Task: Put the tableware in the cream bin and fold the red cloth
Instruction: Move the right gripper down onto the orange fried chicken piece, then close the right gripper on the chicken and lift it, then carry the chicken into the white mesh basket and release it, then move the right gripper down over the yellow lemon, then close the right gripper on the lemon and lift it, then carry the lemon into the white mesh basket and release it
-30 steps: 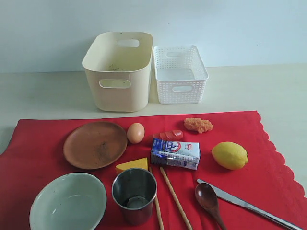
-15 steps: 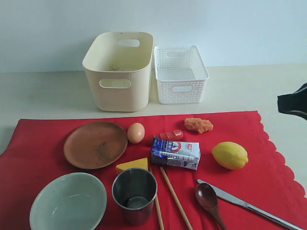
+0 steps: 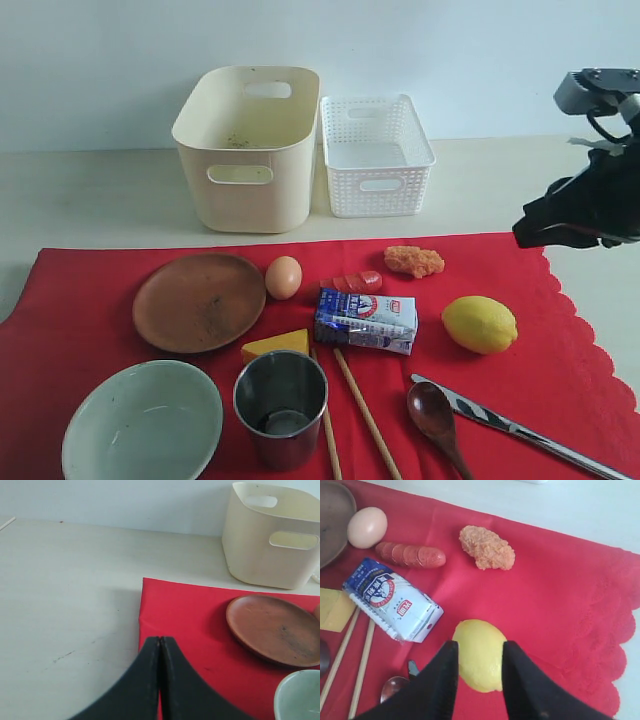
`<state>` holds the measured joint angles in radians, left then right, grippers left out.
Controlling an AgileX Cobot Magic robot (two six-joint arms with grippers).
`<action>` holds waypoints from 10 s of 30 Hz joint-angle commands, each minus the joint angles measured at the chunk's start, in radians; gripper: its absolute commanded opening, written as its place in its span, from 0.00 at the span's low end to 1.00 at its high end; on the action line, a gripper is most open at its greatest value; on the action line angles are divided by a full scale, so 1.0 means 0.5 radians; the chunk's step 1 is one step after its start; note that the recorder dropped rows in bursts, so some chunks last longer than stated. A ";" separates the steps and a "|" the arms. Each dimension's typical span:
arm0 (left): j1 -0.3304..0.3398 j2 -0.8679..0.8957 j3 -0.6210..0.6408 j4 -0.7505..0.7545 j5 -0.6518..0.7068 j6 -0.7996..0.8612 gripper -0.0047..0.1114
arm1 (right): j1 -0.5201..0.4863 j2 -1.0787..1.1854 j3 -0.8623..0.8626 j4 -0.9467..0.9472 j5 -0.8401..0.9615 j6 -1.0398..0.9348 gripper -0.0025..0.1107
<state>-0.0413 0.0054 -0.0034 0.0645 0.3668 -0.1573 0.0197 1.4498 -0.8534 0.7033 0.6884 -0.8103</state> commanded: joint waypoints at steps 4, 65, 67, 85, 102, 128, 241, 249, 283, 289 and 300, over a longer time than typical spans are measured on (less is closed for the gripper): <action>0.003 -0.011 0.007 0.002 -0.022 0.002 0.04 | 0.020 0.271 -0.217 0.044 0.040 -0.291 0.48; 0.003 -0.011 0.007 0.002 -0.022 0.002 0.04 | 0.474 1.359 -1.005 -0.595 -0.095 -0.285 0.02; 0.003 -0.011 0.007 0.002 -0.022 0.002 0.04 | 0.474 1.359 -1.005 -0.595 -0.095 -0.234 0.03; 0.003 -0.011 0.007 0.002 -0.022 0.002 0.04 | 0.474 1.359 -1.005 -0.581 -0.099 -0.064 0.47; 0.003 -0.011 0.007 0.002 -0.022 0.002 0.04 | 0.474 1.157 -1.007 -0.582 -0.071 0.108 0.02; 0.003 -0.011 0.007 0.002 -0.022 0.002 0.04 | 0.474 1.742 -2.396 -0.582 0.014 0.633 0.02; 0.003 -0.011 0.007 0.002 -0.022 0.002 0.04 | 0.474 0.934 -0.442 -0.986 0.202 0.635 0.53; 0.003 -0.011 0.007 0.002 -0.022 0.002 0.04 | 0.474 0.936 -0.458 -0.983 0.212 0.689 0.02; 0.003 -0.011 0.007 0.002 -0.022 0.002 0.04 | 0.474 1.670 -2.349 -0.686 0.115 0.736 0.02; 0.003 -0.011 0.007 0.002 -0.022 0.002 0.04 | 0.474 2.156 -2.924 -0.686 0.115 0.736 0.02; 0.003 -0.011 0.007 0.002 -0.022 0.002 0.04 | 0.474 2.361 -3.038 -0.691 0.115 0.620 0.18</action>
<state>-0.0413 0.0054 -0.0034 0.0645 0.3668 -0.1573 0.2558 2.6323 -2.3582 0.3534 0.7629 -0.4827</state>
